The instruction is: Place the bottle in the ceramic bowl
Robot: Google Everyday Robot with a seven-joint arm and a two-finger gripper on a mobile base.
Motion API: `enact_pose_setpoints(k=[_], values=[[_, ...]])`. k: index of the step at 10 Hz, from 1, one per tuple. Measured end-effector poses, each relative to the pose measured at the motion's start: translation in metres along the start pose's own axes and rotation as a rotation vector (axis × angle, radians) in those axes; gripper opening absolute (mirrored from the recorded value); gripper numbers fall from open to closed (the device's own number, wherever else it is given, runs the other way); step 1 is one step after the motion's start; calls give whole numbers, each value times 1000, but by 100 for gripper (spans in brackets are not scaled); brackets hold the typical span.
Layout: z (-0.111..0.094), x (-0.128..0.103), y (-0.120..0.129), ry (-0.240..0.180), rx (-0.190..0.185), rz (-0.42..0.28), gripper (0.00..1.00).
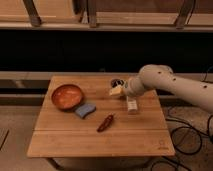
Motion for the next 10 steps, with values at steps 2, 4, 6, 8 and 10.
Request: enact_pose_setpoints(k=[2, 4, 6, 8, 10], values=[[-8, -9, -4, -6, -82, -33, 65], [-12, -12, -11, -9, -116, -47, 65], [-2, -4, -40, 50, -61, -37, 65], [7, 8, -96, 152, 93, 8, 65], [19, 17, -137, 273, 243, 44, 65]])
